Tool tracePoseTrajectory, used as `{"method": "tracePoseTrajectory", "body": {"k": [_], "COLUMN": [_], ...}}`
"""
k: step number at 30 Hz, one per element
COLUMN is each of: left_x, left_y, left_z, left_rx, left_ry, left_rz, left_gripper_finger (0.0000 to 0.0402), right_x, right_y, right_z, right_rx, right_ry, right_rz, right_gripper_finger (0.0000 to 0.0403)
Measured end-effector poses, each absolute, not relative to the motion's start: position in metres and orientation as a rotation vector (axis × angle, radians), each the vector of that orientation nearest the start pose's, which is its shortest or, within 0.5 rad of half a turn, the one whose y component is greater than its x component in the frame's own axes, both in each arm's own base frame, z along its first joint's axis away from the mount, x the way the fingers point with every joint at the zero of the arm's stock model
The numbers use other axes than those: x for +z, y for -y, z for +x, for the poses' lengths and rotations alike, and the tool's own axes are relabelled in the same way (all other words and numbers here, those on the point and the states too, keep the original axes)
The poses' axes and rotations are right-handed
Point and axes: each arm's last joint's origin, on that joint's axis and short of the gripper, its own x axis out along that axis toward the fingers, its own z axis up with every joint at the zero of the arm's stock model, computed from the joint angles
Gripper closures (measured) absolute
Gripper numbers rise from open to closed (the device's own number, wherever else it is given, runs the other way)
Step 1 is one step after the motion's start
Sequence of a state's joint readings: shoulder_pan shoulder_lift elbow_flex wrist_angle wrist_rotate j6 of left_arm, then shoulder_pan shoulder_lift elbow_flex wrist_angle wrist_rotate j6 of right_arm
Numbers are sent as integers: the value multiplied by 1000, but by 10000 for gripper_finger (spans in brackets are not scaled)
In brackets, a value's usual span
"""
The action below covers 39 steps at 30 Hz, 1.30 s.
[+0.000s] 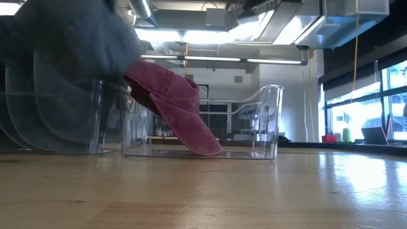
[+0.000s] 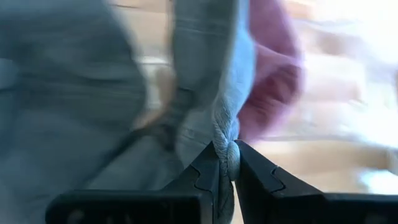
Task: Pick & Place hat
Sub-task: Put the dark blue cap into the left transparent bin
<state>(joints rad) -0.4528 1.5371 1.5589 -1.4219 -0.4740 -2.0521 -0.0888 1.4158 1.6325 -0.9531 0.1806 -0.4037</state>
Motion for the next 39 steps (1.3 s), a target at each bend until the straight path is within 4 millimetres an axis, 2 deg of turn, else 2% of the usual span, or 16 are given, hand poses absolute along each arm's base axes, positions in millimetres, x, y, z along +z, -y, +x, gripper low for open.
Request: {"method": "tracePoseTrajectory", "body": {"k": [4,9,17,20,28,32,39], "left_x": [340,337,310,310,311,314,337], "left_y": [112,117,110,109,106,100,83], "left_z": [234,230,230,230,231,231,215], "left_rx": [1247,1279,1379,1368,1250,1233,1193], "left_ry": [-659,-630,-659,-658,-807,-808,-810], "left_rz": [-1170,-1157,-1099,-1072,-860,-835,-948], "left_gripper_finger": [371,366,363,355,353,326,250], "right_x": [411,411,411,411,412,412,412], "right_y": [31,33,40,44,47,47,47], "right_z": [275,276,275,274,274,275,275], "right_rx": [-89,-68,-13,-27,-39,-41,-41], "right_ry": [-785,-774,-755,-758,-753,-746,-746], "right_rz": [-457,-447,-399,-391,-386,-386,-386], "right_gripper_finger": [219,219,219,219,219,219,219]}}
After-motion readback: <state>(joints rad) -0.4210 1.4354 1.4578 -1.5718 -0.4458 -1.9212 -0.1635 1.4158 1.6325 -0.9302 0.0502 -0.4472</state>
